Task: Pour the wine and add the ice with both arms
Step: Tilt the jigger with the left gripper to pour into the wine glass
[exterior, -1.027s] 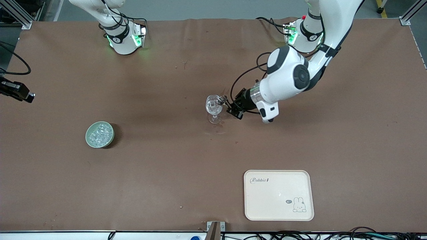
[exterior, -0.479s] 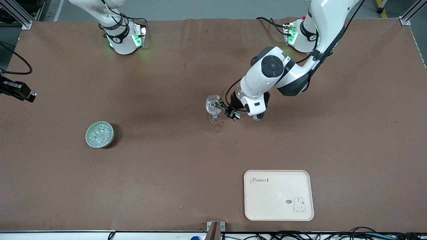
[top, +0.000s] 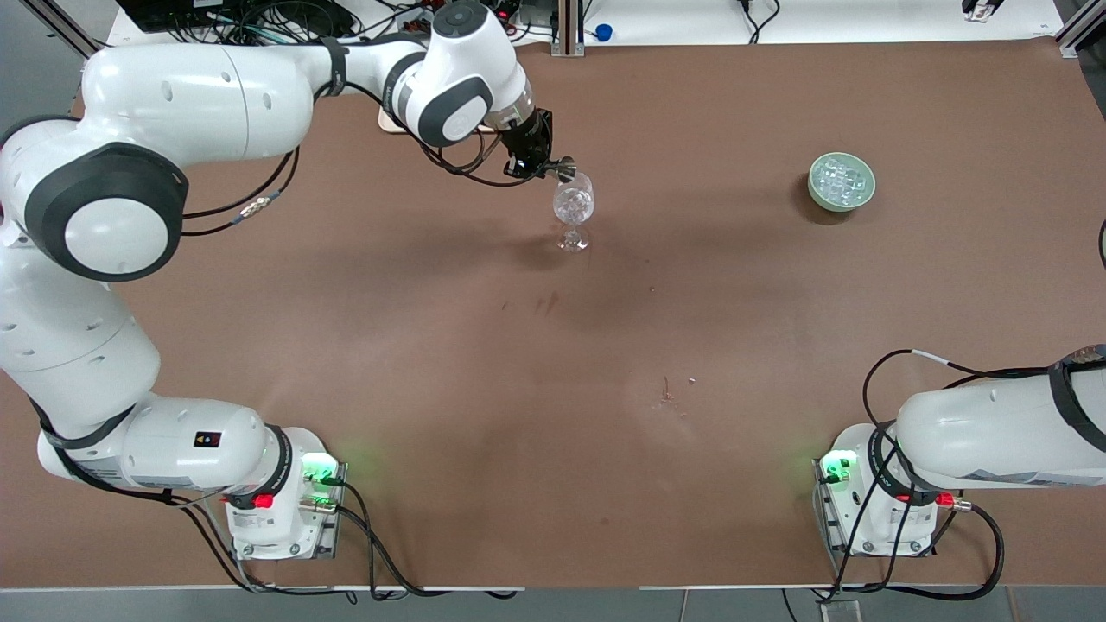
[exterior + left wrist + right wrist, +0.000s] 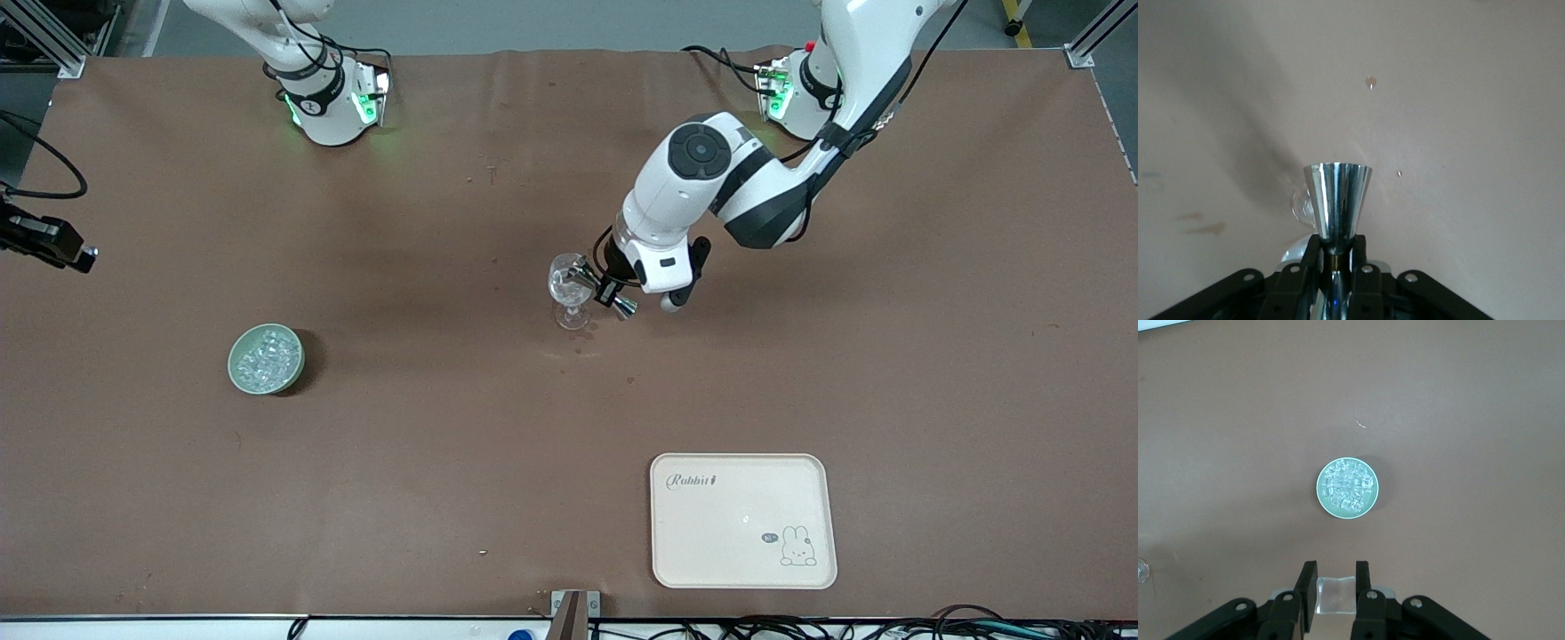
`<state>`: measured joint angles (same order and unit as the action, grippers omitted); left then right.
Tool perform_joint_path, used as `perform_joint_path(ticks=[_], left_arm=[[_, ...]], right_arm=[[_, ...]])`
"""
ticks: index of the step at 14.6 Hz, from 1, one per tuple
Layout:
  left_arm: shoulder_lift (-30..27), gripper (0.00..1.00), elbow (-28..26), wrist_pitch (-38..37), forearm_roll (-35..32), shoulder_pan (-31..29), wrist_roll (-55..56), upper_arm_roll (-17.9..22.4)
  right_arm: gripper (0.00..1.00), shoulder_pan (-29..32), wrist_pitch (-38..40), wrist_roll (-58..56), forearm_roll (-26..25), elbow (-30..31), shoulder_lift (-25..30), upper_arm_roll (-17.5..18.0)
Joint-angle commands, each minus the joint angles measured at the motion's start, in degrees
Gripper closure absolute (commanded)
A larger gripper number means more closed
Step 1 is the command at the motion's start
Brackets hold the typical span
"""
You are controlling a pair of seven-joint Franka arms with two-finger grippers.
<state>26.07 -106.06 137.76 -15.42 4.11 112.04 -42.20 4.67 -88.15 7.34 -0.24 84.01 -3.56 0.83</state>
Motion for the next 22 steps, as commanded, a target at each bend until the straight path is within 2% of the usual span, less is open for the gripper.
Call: perform_joint_path(ticks=[1, 6, 11, 13, 17, 20, 22], left_arm=[[-0.75, 1.0, 0.5, -1.53, -4.35, 0.2, 2.56, -0.16], [-0.75, 0.99, 0.68, -4.69, -10.5, 0.11, 5.46, -2.36], [-1.45, 1.0, 1.11, -4.87, -8.59, -0.32, 5.73, -2.45], [-2.16, 1.0, 1.99, -5.22, 1.13, -1.03, 4.95, -1.57], [-4.79, 1.0, 2.18, -5.48, 16.96, -1.9, -5.4, 1.85], [-6.38, 1.0, 2.17, -6.27, 27.43, -1.82, -13.49, 5.98], [-6.64, 1.0, 2.35, -7.15, 35.41, -1.73, -20.16, 10.28]], right_arm=[[0.98, 0.96, -0.09, 0.83, 0.68, 0.98, 1.01, 0.84], [0.98, 0.96, 0.08, 0.83, 0.68, 0.98, 1.01, 0.84], [0.98, 0.96, 0.0, 0.83, 0.68, 0.98, 1.01, 0.84], [0.98, 0.96, 0.26, 0.92, 0.68, 0.98, 1.01, 0.84], [0.99, -0.01, 2.71, 0.92, 0.68, 0.45, 1.01, 1.18], [0.99, -3.07, 3.34, 5.03, 0.77, 0.45, 0.93, 1.63], [0.99, -6.58, 2.9, 11.52, 2.17, 0.36, 0.84, 1.71]])
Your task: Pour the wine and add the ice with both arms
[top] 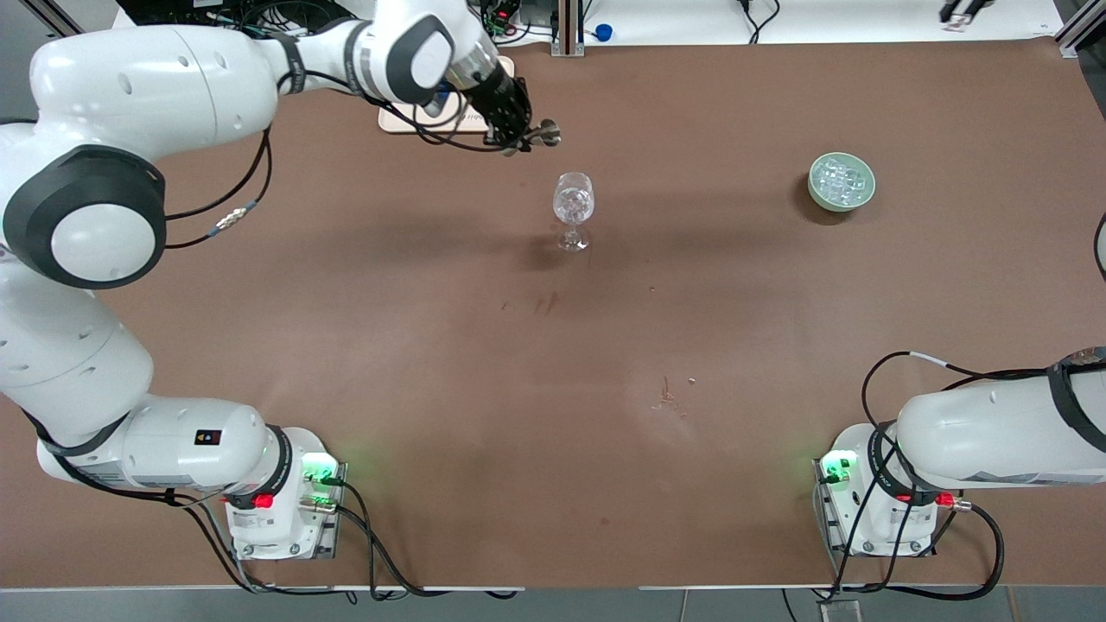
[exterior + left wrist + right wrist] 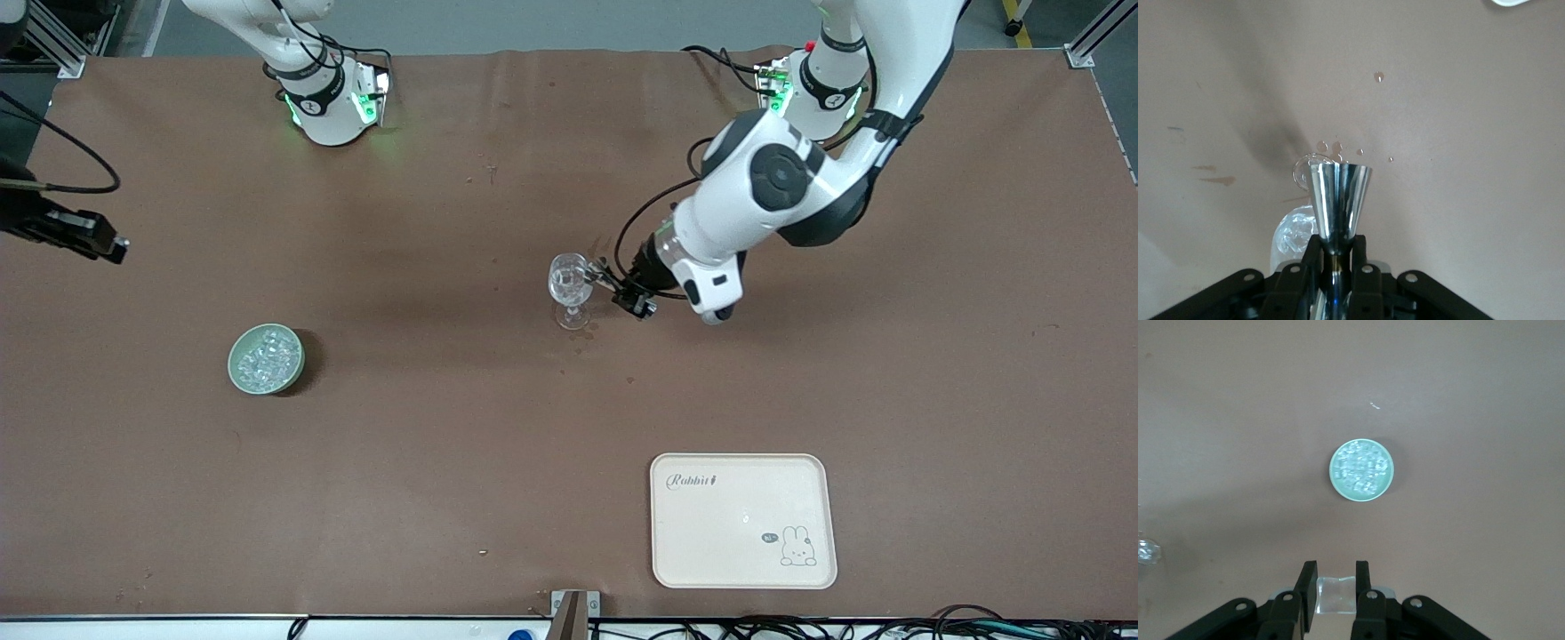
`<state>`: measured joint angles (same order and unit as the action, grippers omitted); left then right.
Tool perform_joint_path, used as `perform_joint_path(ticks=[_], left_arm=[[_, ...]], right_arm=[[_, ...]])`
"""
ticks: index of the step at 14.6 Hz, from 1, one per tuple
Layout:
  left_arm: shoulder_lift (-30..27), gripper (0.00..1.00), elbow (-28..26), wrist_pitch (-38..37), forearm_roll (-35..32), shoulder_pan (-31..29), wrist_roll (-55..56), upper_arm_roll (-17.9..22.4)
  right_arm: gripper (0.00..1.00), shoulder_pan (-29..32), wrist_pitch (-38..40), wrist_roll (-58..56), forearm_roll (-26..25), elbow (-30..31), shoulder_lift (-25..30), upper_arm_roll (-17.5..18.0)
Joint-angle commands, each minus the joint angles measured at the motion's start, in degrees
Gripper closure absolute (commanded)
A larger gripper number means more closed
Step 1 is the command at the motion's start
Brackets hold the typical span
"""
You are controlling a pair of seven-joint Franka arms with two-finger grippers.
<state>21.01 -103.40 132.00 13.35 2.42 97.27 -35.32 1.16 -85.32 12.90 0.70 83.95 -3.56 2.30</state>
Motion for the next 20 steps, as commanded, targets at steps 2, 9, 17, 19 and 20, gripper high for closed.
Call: perform_joint_path(ticks=[2, 9, 17, 19, 20], left_arm=[[-0.89, 1.0, -0.4, -1.74, 14.3, 0.48, -11.98, 8.57], [11.14, 1.0, 11.78, -3.49, 32.5, 0.31, -24.05, 23.7], [24.32, 0.98, 22.43, -3.85, 55.96, 0.39, -32.3, 34.08], [29.24, 0.97, 26.56, -3.24, 61.07, 0.39, -34.94, 34.26], [31.27, 0.97, 28.5, -2.71, 62.31, 0.39, -36.17, 34.26]], right_arm=[[0.99, -8.16, -0.2, 12.64, 3.08, 0.33, 0.75, 0.16], [1.0, -15.75, -7.74, 34.78, 4.84, -0.11, -5.83, 10.15], [0.99, -22.06, -21.37, 54.05, 0.1, -2.91, -20.41, 20.29], [0.99, -23.74, -21.64, 57.83, -0.34, -3.62, -22.45, 20.38], [0.99, -24.97, -21.64, 59.33, -0.43, -3.53, -22.54, 20.38]])
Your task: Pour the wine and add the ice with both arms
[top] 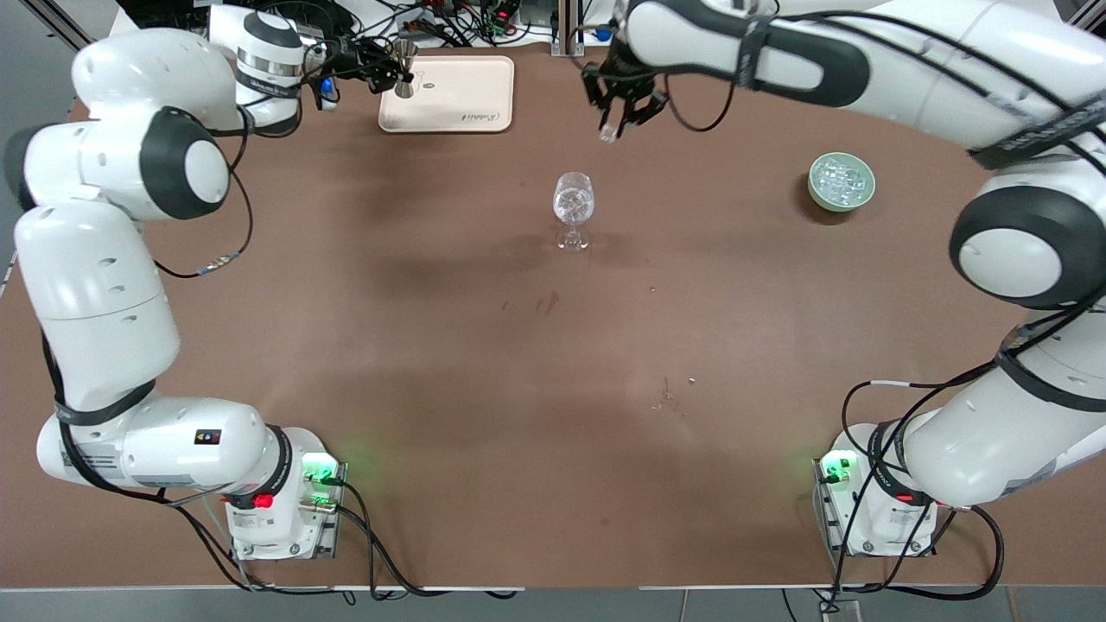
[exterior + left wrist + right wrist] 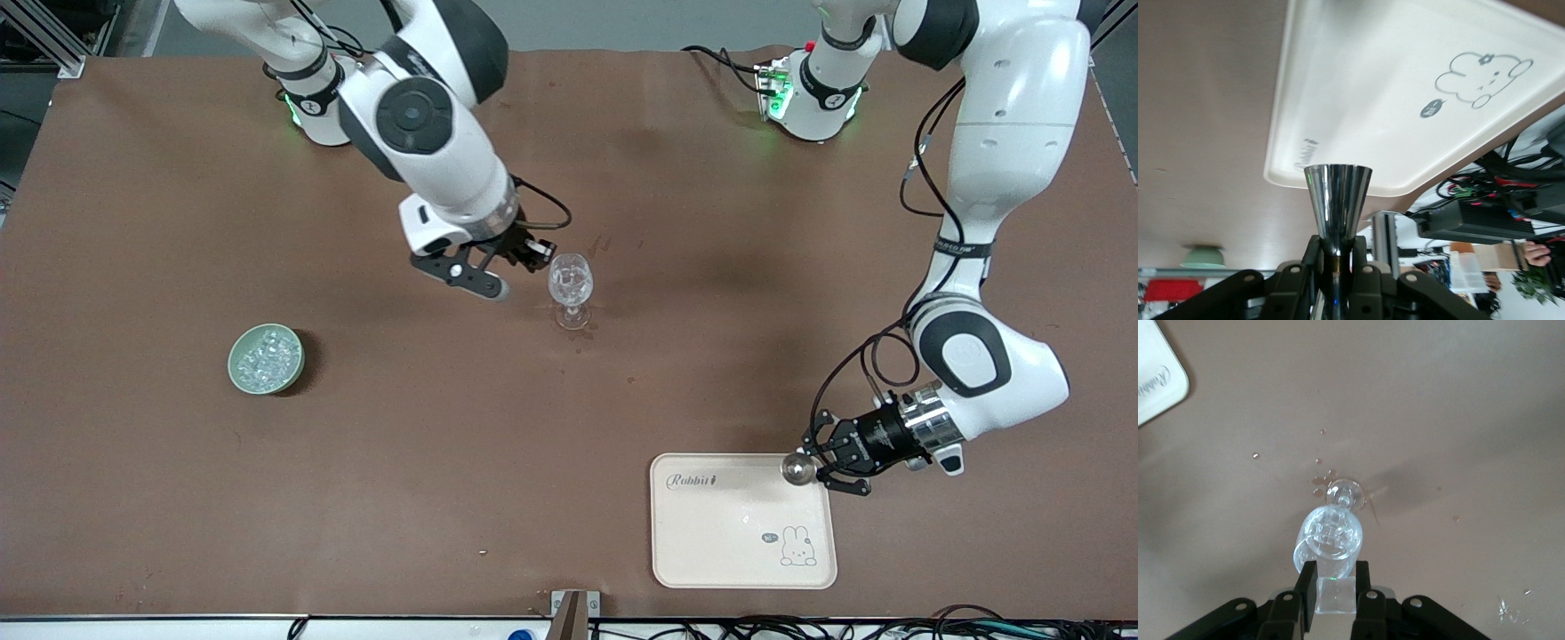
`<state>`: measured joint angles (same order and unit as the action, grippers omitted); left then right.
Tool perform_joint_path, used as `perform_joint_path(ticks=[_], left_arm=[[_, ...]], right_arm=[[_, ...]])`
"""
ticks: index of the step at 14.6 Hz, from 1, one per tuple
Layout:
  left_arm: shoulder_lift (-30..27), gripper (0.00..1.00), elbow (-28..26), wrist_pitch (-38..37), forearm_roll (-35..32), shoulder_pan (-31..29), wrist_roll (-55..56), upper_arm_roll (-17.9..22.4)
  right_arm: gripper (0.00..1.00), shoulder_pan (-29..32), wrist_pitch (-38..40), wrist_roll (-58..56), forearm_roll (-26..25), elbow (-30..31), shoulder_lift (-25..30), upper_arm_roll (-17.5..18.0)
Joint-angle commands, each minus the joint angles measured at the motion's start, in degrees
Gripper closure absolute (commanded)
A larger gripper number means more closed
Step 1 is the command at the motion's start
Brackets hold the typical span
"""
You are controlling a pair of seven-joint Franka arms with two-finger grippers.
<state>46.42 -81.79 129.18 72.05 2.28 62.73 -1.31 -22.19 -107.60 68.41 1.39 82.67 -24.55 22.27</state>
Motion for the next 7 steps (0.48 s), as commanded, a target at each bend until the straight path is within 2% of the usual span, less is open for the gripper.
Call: perform_joint_path(ticks=[1, 5, 7], left_arm=[[7.18, 0.97, 7.86, 0.72, 4.06, 0.44, -3.13, 0.25], [10.43, 0.96, 9.54, 1.34, 13.97, 0.88, -8.14, 0.25], [12.45, 0.96, 10.94, 3.43, 15.83, 1.23, -9.91, 0.16]], right_arm=[[0.99, -2.76, 0.64, 5.4, -1.21, -2.17, -1.99, 0.4], [0.98, -4.8, 0.46, 8.23, -3.32, -2.08, -4.28, 0.4], [0.98, -5.06, -1.8, 8.32, -4.02, -2.08, -5.07, 0.4]])
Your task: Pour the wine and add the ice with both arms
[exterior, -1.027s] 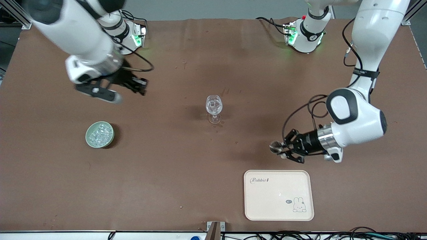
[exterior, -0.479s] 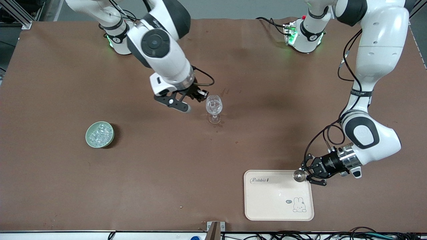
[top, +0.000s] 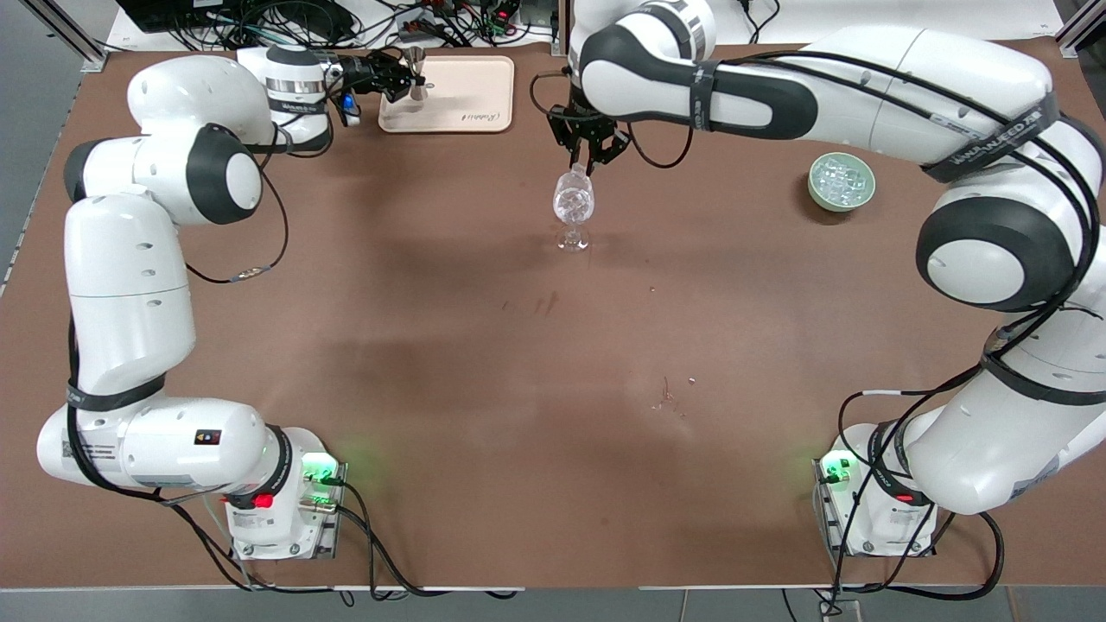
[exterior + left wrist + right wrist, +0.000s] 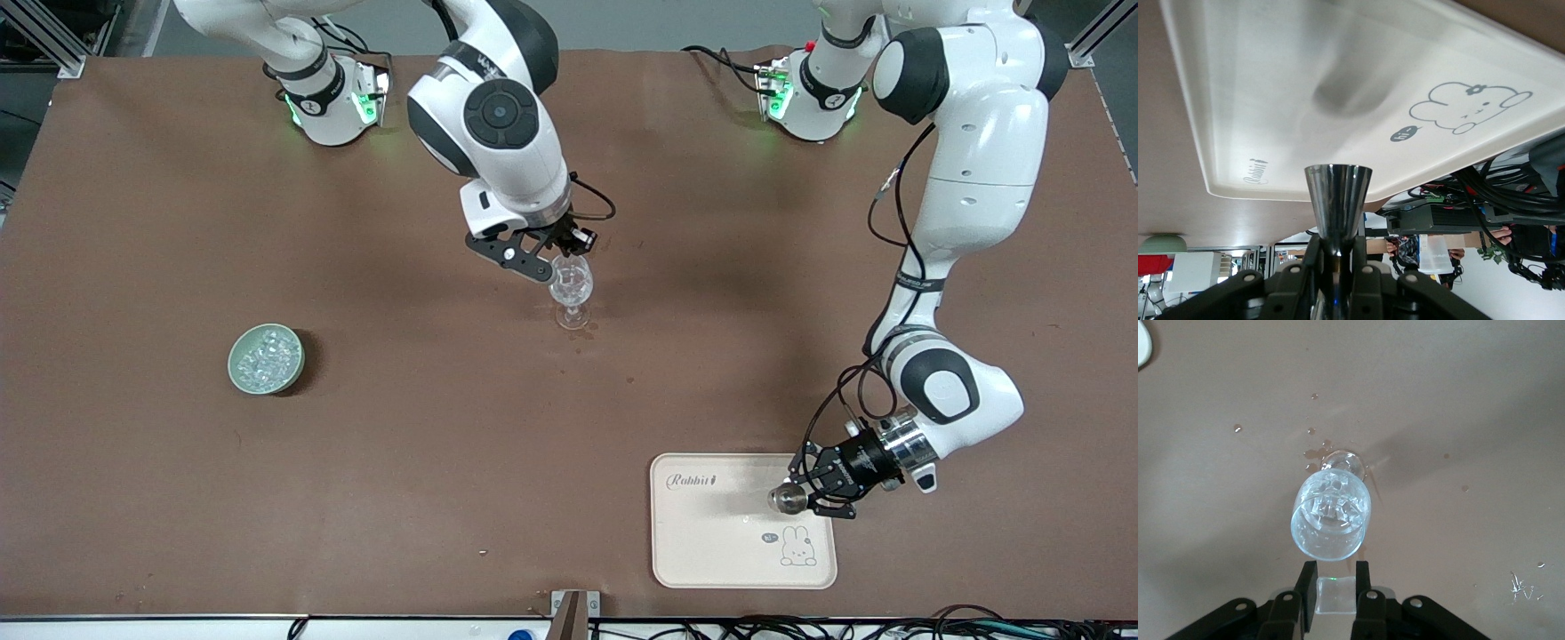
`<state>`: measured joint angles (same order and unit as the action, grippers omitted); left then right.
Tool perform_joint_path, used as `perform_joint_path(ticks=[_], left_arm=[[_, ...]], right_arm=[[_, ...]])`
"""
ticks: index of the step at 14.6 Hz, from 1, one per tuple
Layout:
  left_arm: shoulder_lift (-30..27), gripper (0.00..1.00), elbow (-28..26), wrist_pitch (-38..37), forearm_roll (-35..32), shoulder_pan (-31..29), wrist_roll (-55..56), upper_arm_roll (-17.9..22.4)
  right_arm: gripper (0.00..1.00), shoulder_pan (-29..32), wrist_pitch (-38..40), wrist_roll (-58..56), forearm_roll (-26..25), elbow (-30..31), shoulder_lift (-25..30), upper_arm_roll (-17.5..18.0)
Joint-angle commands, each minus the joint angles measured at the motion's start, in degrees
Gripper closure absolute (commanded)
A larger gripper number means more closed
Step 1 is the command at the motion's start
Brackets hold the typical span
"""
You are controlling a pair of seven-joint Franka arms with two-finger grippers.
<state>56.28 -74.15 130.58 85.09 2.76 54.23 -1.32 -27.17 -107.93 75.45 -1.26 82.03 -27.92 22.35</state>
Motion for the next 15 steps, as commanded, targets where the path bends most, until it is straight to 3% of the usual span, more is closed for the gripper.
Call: perform_joint_path(ticks=[1, 4, 6, 7, 11, 15], left_arm=[[3.82, 0.96, 4.18, 3.35, 3.23, 0.76, -1.5, -0.17], [4.45, 0.92, 4.36, 3.45, 4.72, 0.58, -3.42, -0.27], [4.36, 0.7, 3.66, 3.37, 9.19, 0.14, -4.13, -0.18], [4.01, 0.01, 2.79, 3.28, 10.08, -0.03, -5.53, -0.09], [3.22, 0.0, 1.91, -1.53, 9.3, -1.79, -7.83, 0.43], [1.55, 0.0, 0.93, -12.34, 1.95, -2.76, -7.92, 7.62]], right_arm=[[0.98, -0.07, -2.97, 1.28, -1.73, -1.43, -2.31, 0.32], [0.98, -0.51, -3.16, 1.19, -3.75, -1.43, -3.02, 0.32], [0.98, -0.42, -3.16, 1.19, -4.89, -1.43, -3.55, 0.32], [0.98, -0.42, -3.16, 1.19, -4.98, -1.43, -3.55, 0.32], [0.97, -0.34, -3.25, 1.19, -5.16, -1.43, -3.63, 0.32], [0.95, -0.25, -3.34, 1.19, -6.13, -1.43, -4.25, 0.32]])
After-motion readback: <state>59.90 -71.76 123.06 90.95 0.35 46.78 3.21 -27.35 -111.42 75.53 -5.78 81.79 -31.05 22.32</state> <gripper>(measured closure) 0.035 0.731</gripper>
